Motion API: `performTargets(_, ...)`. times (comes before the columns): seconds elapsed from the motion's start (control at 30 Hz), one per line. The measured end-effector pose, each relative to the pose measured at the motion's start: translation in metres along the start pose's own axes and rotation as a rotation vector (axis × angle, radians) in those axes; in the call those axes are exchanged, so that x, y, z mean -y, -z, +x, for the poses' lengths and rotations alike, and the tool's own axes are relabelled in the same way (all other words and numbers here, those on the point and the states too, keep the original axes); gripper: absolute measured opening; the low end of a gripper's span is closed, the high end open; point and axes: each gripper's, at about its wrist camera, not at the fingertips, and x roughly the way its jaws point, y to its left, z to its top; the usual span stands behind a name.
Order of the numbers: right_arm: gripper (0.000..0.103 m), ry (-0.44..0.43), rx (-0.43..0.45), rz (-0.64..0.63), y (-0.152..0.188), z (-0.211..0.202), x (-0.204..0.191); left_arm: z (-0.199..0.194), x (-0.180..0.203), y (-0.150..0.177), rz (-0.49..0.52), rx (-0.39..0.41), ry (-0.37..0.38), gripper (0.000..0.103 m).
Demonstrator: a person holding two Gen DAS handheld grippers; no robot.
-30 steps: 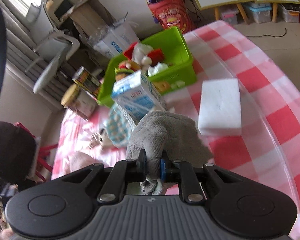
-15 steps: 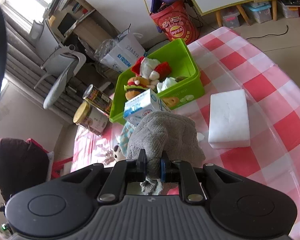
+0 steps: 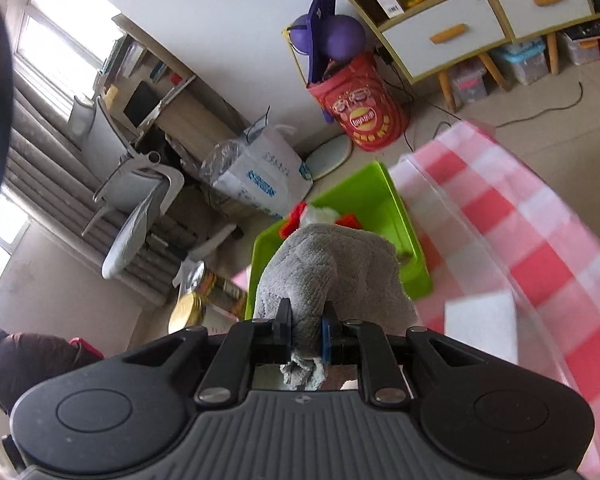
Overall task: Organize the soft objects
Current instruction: 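Carry the grey towel and brown plush over the green bin and open both grippers, then move left gripper to the pink bunny plush while right gripper reaches the white gloves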
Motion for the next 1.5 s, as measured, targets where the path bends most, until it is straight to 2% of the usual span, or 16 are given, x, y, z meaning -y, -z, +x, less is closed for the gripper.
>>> performTargets(0.2,0.000,-0.011,0.020,0.008,-0.025,0.034,0.003,0.038,0.007,-0.040,0.029,0.015,-0.015,0.025)
performTargets(0.4,0.000,-0.036,0.053,0.039,-0.035,0.072,0.019,0.090,0.006,-0.058,0.053,-0.020,-0.034,0.029)
performTargets(0.5,0.000,-0.026,0.057,0.063,-0.033,0.090,0.031,0.115,0.002,-0.062,0.063,-0.047,-0.057,0.030)
performTargets(0.6,0.000,0.023,0.052,0.052,-0.030,0.108,0.039,0.132,-0.001,-0.063,0.069,-0.067,-0.078,0.033)
performTargets(0.83,0.000,0.066,0.024,0.029,-0.023,0.131,0.045,0.151,0.001,-0.059,0.095,-0.081,-0.095,0.033)
performTargets(0.97,0.000,0.077,0.011,0.014,-0.021,0.133,0.043,0.157,0.001,-0.055,0.088,-0.078,-0.098,0.045)
performTargets(1.03,0.007,0.071,-0.007,0.022,-0.022,0.132,0.043,0.154,0.000,-0.053,0.066,-0.067,-0.098,0.049)
performTargets(1.1,0.026,0.071,-0.006,0.014,-0.023,0.126,0.040,0.143,-0.001,-0.050,0.045,-0.044,-0.091,0.056)
performTargets(1.17,0.034,0.077,0.016,-0.030,-0.024,0.116,0.033,0.131,0.000,-0.048,0.040,-0.026,-0.091,0.062)
performTargets(1.2,0.036,0.081,0.025,-0.047,-0.025,0.111,0.030,0.123,0.000,-0.047,0.041,-0.015,-0.093,0.068)
performTargets(1.33,0.040,0.064,0.024,-0.082,-0.025,0.092,0.015,0.091,0.001,-0.040,0.057,0.038,-0.088,0.080)
performTargets(1.5,0.051,0.105,0.003,-0.143,-0.016,0.071,-0.008,0.066,0.000,-0.028,0.094,0.000,-0.088,0.084)
